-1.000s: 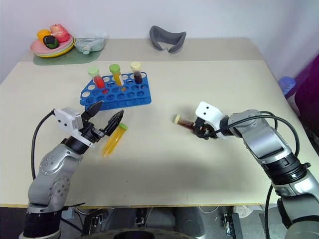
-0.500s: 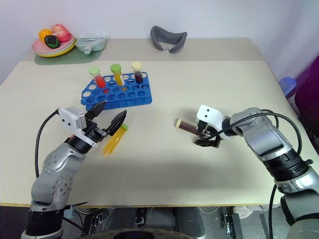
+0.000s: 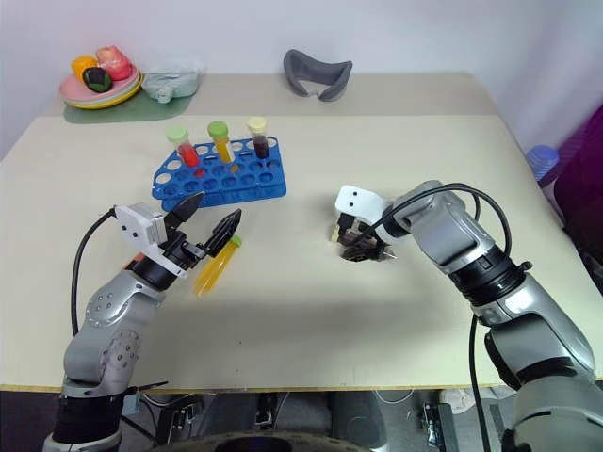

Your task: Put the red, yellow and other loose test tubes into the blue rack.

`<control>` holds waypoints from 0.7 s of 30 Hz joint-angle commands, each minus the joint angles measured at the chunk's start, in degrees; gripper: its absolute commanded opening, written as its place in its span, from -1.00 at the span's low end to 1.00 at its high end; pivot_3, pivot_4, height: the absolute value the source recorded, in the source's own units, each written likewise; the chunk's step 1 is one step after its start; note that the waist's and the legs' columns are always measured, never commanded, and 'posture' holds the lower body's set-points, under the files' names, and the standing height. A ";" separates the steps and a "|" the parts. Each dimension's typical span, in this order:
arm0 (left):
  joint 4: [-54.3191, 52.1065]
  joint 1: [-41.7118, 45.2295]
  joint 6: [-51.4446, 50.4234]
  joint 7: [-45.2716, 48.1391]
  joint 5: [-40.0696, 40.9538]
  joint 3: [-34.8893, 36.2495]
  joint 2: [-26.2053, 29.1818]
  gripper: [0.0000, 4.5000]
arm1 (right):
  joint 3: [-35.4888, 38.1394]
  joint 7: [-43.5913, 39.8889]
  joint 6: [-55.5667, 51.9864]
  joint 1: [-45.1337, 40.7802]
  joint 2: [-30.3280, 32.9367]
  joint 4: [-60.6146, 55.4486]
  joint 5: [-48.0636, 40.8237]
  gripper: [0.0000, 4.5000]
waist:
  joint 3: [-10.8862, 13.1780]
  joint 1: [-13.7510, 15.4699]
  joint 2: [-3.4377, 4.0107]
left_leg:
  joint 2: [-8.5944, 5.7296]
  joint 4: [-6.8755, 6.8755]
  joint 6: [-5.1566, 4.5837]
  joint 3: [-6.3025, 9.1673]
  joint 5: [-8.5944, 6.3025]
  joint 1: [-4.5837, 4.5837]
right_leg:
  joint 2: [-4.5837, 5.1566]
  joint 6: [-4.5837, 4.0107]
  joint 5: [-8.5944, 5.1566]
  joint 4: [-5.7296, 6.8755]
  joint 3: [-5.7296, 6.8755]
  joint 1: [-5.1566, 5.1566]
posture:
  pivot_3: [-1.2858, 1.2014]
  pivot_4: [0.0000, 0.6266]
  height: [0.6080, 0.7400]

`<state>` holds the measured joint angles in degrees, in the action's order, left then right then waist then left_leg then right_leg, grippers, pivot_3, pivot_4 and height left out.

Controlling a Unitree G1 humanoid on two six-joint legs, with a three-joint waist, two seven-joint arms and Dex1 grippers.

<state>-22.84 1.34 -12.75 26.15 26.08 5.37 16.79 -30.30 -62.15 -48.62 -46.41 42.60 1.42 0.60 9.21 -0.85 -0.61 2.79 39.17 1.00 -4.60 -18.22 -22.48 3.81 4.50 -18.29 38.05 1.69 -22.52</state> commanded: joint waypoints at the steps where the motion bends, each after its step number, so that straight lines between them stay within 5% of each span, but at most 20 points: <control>1: -1.12 -0.30 1.77 0.51 -0.14 0.41 0.00 1.00 | -1.49 -0.43 -1.71 -1.68 -1.43 2.57 1.47 0.99 | 0.00 -0.16 0.00 | 0.00 0.00 0.00 -0.01 0.00 0.01 | 0.00 0.00 0.00 0.00 0.00 0.01 | 0.03 -0.52 0.92; 12: -0.52 0.31 1.76 0.80 -0.04 0.19 -0.03 1.00 | -4.77 -3.43 -12.10 -9.30 -7.24 13.06 1.64 0.99 | -0.10 -0.34 -0.07 | 0.03 0.00 -0.16 0.00 -0.09 0.11 | 0.00 -0.01 0.00 0.04 0.00 0.08 | 0.03 -0.52 0.92; 21: -0.31 0.37 1.81 1.03 -0.30 -0.13 -0.53 1.00 | -16.23 -5.19 -20.13 -14.18 -8.17 14.91 5.53 0.99 | -0.17 -0.09 -0.12 | 0.01 0.00 -0.24 0.02 -0.14 0.11 | 0.05 -0.01 0.01 0.05 0.01 0.09 | 0.03 -0.52 0.92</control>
<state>-22.17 1.40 -11.97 27.10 25.63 5.24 16.36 -42.78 -67.00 -65.84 -61.89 34.70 14.62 5.52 9.03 -0.94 -0.73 2.78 39.17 0.75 -4.57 -18.35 -22.37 3.88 4.48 -18.29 38.10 1.71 -22.42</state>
